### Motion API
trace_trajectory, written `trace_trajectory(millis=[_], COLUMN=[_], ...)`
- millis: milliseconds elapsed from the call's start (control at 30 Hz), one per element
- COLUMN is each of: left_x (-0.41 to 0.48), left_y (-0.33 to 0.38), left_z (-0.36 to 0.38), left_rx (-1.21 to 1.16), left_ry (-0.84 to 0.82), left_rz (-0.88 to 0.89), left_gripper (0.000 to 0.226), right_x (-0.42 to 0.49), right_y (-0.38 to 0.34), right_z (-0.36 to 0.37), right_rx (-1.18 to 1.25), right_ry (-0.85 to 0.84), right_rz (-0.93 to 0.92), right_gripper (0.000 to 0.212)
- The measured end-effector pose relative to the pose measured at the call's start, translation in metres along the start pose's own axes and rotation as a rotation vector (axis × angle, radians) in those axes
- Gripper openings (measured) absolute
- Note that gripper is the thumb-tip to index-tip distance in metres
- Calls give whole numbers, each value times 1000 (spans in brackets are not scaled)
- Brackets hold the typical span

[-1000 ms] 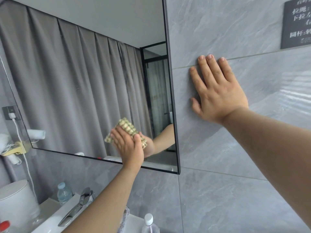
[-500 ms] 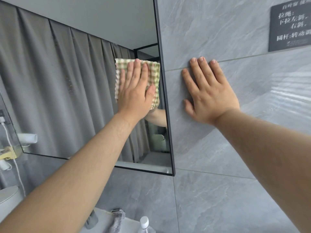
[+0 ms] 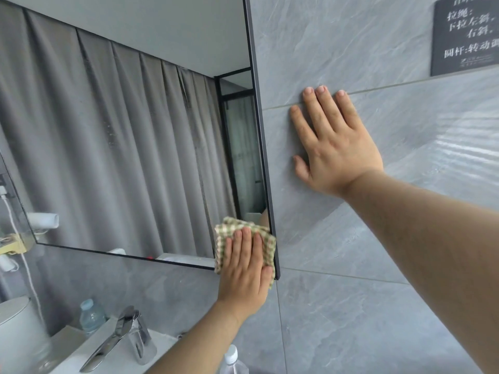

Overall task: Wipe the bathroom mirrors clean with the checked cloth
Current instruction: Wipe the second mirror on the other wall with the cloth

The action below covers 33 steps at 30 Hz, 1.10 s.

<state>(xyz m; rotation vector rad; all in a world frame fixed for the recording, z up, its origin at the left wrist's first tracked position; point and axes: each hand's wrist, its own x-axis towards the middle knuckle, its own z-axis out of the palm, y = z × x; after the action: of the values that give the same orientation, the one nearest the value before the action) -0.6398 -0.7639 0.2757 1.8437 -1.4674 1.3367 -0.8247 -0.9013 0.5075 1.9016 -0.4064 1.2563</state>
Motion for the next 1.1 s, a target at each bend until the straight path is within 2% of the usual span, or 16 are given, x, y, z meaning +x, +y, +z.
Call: trace_trajectory(millis=[233,500,633,767,933,1100], left_x=[-7,164,231,253,225,176], left_y=[0,-33,-65,-98,-115,-126], left_z=[-3,-74,-109,-123,-112,-93], left_rx=[-18,3,-22,-44,-109,-149], left_ry=[-35,59,87,118,164,144], left_rz=[45,-24,-204,-381,-627,-728], left_gripper=[65,69,69,68,64,71], right_x=[0,-1,-1,-1,-1,-1], right_y=[0,0,0,0,-1,-1], right_z=[0,-1,0,0,0,1], right_rx=[-5,5,-1,-5,4,2], right_ry=[-2,15,33,21,26,17], right_rz=[2,5,8,9,9,11], right_gripper=[79,79,79,80,79,79])
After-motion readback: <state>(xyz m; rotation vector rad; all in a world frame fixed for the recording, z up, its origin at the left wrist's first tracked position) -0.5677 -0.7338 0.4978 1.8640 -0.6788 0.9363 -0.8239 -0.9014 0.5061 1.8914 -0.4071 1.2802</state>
